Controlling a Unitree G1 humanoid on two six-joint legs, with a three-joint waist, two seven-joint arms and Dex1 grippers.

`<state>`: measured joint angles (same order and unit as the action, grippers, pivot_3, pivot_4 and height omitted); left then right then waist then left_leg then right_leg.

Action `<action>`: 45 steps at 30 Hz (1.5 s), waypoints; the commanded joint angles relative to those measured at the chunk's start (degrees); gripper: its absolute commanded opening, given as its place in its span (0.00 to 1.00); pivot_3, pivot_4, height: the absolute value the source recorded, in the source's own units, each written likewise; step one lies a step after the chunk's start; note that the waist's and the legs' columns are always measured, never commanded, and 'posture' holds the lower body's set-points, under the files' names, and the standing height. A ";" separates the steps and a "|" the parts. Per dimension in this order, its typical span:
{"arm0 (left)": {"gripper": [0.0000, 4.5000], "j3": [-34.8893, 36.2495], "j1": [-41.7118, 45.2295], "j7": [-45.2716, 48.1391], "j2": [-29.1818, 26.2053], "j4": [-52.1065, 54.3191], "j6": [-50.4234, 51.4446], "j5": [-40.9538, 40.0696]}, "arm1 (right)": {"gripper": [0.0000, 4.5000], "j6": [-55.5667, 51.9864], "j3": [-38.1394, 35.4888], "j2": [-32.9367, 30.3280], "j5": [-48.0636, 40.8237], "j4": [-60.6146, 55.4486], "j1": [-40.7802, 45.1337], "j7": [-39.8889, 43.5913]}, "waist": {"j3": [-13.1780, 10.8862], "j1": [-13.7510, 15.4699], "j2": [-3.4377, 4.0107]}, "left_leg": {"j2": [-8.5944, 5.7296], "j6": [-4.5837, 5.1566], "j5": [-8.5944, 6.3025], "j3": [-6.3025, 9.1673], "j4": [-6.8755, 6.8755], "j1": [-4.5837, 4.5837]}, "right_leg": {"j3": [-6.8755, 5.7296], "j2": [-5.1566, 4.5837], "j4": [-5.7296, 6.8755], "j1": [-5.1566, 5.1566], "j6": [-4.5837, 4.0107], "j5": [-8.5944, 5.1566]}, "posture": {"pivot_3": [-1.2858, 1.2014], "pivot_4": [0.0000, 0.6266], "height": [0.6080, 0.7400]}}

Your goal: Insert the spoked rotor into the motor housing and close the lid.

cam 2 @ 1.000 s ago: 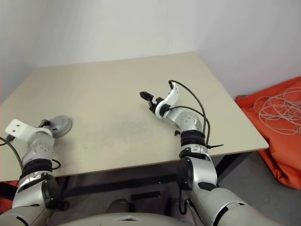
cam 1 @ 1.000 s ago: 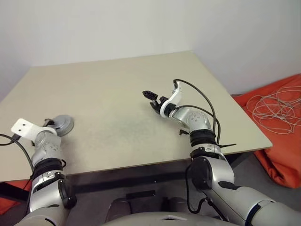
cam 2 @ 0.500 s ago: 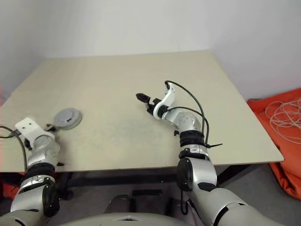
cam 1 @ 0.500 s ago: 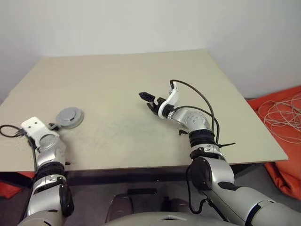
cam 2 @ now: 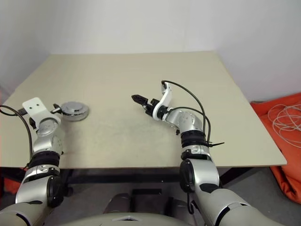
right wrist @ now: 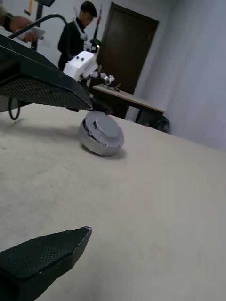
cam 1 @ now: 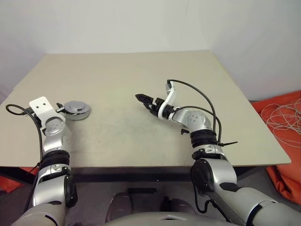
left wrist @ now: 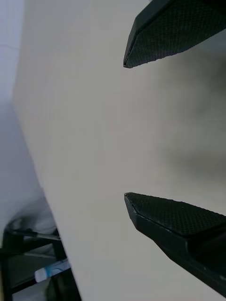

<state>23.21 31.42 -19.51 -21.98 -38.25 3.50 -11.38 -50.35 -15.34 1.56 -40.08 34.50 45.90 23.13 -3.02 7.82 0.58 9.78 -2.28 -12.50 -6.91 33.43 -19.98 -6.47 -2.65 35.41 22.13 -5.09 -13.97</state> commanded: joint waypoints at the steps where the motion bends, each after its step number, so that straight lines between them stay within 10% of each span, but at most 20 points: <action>1: 1.00 -0.40 2.82 0.34 -0.72 2.54 -1.33 1.07 | 1.00 1.22 0.29 -0.15 0.07 -2.79 1.05 1.59 | 0.00 -0.05 -0.02 | 0.00 0.00 0.00 0.00 0.00 0.00 | 0.00 0.00 0.00 0.00 0.04 -0.02 | 0.52 0.00 1.00; 10: 1.00 -1.29 4.29 3.13 -0.63 1.47 -0.76 0.99 | 1.00 2.97 0.02 -0.43 1.49 -1.63 1.48 1.84 | -0.01 -0.40 -0.04 | 0.00 0.00 0.00 -0.01 0.00 -0.05 | 0.00 0.01 0.00 0.05 -0.05 0.03 | 0.52 0.00 1.00; 28: 1.00 -18.88 -1.67 52.83 -2.35 32.41 22.31 -12.18 | 1.00 34.97 14.67 -13.81 22.20 -4.90 -3.41 19.66 | -0.13 -1.08 -0.10 | 0.03 0.12 -0.07 -0.15 0.16 -0.17 | 0.04 -0.01 0.10 0.17 -0.23 0.09 | 0.52 0.00 1.00; 45: 1.00 -22.58 -9.40 57.38 -4.32 41.08 21.68 -8.68 | 1.00 52.64 14.41 -19.93 29.29 8.36 -2.16 24.75 | -0.16 -0.97 -0.05 | 0.08 0.50 -0.20 -0.16 0.79 -0.19 | 0.03 -0.02 0.27 0.02 -0.60 0.01 | 0.52 0.00 1.00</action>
<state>-0.04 21.69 38.16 -25.68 0.47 25.99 -20.36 2.96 0.25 -17.95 -9.21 43.60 41.41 46.54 -3.18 6.86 0.53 9.86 -1.66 -12.63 -7.07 34.23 -20.18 -6.43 -2.67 35.68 22.15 -5.70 -13.96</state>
